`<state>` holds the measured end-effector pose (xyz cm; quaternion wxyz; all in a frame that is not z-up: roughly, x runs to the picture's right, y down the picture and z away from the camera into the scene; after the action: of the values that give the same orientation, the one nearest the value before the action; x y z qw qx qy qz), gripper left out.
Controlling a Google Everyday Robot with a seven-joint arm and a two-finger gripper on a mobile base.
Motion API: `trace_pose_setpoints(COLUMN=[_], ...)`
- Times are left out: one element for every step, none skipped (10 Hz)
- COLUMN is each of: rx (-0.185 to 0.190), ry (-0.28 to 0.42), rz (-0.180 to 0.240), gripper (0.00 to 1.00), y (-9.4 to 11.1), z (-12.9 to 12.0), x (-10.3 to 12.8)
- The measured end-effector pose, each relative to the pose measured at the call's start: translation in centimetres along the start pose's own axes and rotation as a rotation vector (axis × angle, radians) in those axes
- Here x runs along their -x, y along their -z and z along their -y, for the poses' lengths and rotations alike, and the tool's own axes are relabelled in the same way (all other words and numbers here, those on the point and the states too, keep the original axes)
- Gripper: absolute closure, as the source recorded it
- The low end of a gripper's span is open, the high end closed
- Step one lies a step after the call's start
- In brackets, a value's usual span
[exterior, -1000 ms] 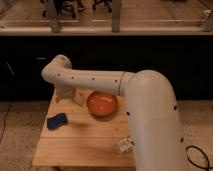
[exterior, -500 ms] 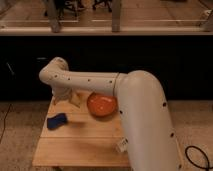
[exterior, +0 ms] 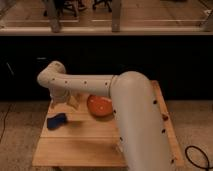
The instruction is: Place the white sponge in the ceramic bowl
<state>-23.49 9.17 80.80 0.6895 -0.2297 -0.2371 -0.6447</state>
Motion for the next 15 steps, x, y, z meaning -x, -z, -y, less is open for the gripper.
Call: trace_pose_setpoints(rx=[0.003, 0.005, 0.008, 0.011, 0.009, 0.008, 0.005, 0.006, 0.007, 0.009, 0.009, 0.008, 0.003, 0.005, 0.009], ry=[0.013, 0.018, 0.02, 0.021, 0.023, 0.026, 0.027, 0.027, 0.026, 0.025, 0.026, 0.027, 0.028, 0.026, 0.021], rz=[0.004, 0.013, 0.023, 0.032, 0.038, 0.041, 0.045, 0.053, 0.066, 0.077, 0.087, 0.092, 0.097, 0.102, 0.114], gripper=[0.2, 0.2, 0.2, 0.2, 0.2, 0.2, 0.2, 0.2, 0.2, 0.2, 0.2, 0.2, 0.2, 0.2, 0.2], y=[-0.2, -0.7, -1.3, -2.1, -2.8, -3.1, -3.3, -3.6, -4.2, -4.9, -5.6, -5.9, -6.0, -6.2, -6.7], z=[0.4, 0.6, 0.8, 0.8, 1.1, 1.4, 1.5, 1.5, 1.4, 1.3, 1.4, 1.6, 1.9, 1.8, 1.7], x=[0.1, 0.3, 0.5, 0.7, 0.8, 0.9, 0.9, 0.9, 0.9, 1.1, 1.2, 1.2, 1.2, 1.2, 1.1])
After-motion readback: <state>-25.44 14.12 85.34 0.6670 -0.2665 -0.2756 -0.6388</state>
